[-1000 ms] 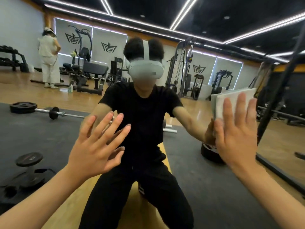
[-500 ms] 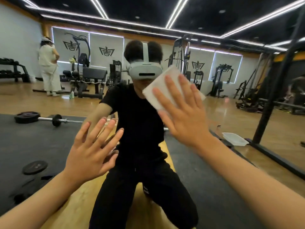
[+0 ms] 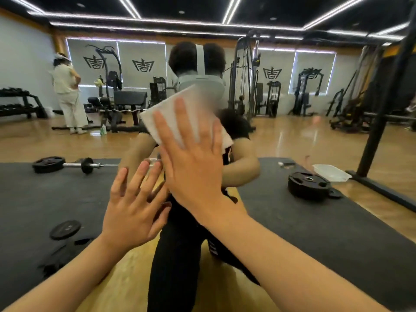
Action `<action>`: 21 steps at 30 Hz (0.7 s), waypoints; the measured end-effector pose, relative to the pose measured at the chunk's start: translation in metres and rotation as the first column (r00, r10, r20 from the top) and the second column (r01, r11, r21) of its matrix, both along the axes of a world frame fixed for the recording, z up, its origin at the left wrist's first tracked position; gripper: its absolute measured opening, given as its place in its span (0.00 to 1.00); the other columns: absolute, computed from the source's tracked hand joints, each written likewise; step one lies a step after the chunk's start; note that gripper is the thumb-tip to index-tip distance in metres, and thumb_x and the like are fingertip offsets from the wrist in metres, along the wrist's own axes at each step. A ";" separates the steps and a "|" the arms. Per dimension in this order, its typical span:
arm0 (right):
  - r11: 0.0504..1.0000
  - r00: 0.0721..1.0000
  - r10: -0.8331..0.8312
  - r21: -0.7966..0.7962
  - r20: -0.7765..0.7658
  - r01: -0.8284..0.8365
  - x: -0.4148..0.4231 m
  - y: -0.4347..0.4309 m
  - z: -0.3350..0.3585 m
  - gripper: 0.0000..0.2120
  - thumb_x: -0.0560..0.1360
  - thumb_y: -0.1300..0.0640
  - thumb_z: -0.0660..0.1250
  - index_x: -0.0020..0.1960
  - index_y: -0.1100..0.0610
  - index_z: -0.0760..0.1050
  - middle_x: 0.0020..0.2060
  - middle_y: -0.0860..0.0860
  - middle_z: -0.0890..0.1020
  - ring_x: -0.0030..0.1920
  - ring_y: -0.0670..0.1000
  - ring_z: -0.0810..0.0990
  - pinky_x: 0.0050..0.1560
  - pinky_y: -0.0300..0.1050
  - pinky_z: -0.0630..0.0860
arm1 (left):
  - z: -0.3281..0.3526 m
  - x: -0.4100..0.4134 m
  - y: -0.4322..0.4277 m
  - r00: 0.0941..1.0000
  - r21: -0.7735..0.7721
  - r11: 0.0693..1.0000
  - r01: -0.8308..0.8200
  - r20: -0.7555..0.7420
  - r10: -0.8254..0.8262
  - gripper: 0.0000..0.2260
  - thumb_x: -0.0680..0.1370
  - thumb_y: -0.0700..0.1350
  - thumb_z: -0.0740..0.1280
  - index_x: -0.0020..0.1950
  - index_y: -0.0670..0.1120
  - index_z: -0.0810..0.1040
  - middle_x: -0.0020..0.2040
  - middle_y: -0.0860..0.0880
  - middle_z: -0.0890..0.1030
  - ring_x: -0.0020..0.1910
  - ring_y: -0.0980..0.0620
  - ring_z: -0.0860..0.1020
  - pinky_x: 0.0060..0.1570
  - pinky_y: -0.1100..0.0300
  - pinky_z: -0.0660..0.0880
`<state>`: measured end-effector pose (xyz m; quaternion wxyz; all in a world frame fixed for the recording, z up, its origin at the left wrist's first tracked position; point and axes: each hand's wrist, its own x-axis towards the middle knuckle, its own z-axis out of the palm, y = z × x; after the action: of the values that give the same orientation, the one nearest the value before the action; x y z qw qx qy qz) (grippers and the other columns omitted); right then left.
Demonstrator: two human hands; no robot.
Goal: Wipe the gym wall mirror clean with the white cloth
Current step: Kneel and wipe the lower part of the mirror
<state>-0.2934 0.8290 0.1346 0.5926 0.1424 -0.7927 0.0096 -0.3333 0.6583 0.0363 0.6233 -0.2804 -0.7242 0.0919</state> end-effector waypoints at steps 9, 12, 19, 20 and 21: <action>0.861 0.995 -0.083 -0.500 0.047 0.095 0.002 0.110 -0.080 0.28 0.88 0.46 0.51 0.86 0.52 0.53 0.84 0.61 0.51 0.84 0.66 0.46 0.82 0.65 0.43 | 0.001 0.002 0.000 1.000 -0.027 1.000 0.016 0.000 -0.016 0.26 0.83 0.52 0.61 0.83 0.52 0.67 0.85 0.39 0.55 0.85 0.36 0.53 0.81 0.35 0.49; 0.563 0.989 -0.040 -0.814 0.145 0.142 0.008 0.055 -0.157 0.29 0.88 0.46 0.46 0.86 0.54 0.47 0.84 0.63 0.46 0.84 0.66 0.43 0.82 0.67 0.44 | -0.001 0.002 -0.005 0.999 -0.074 0.997 0.010 0.032 -0.008 0.27 0.84 0.53 0.61 0.84 0.52 0.65 0.85 0.40 0.56 0.85 0.38 0.52 0.81 0.32 0.48; 0.124 0.995 0.087 -0.992 0.040 0.029 0.007 -0.014 -0.103 0.28 0.87 0.43 0.45 0.85 0.46 0.43 0.85 0.58 0.41 0.84 0.60 0.35 0.82 0.68 0.40 | -0.002 0.000 -0.008 1.000 -0.087 0.996 0.018 0.019 -0.017 0.30 0.83 0.60 0.64 0.84 0.53 0.65 0.84 0.40 0.59 0.86 0.42 0.52 0.78 0.28 0.47; 0.316 0.996 0.087 -0.949 0.025 -0.004 0.007 -0.024 -0.078 0.27 0.88 0.44 0.47 0.84 0.45 0.44 0.85 0.58 0.42 0.84 0.62 0.36 0.82 0.68 0.40 | -0.002 0.000 -0.008 1.000 -0.085 0.996 0.028 0.015 -0.027 0.30 0.83 0.60 0.63 0.84 0.52 0.66 0.85 0.41 0.58 0.86 0.43 0.52 0.78 0.28 0.46; 0.483 0.996 0.085 -0.875 0.015 -0.028 0.005 -0.034 -0.060 0.26 0.88 0.45 0.48 0.84 0.45 0.46 0.85 0.58 0.44 0.84 0.64 0.37 0.81 0.69 0.40 | -0.003 0.000 -0.008 0.999 -0.085 0.996 0.041 0.012 -0.040 0.30 0.83 0.60 0.62 0.83 0.51 0.66 0.86 0.42 0.56 0.86 0.43 0.52 0.78 0.28 0.47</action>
<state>-0.2886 0.7950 0.0744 0.5597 -0.1525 -0.6893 0.4340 -0.3332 0.6505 0.0336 0.6086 -0.3219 -0.7170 0.1086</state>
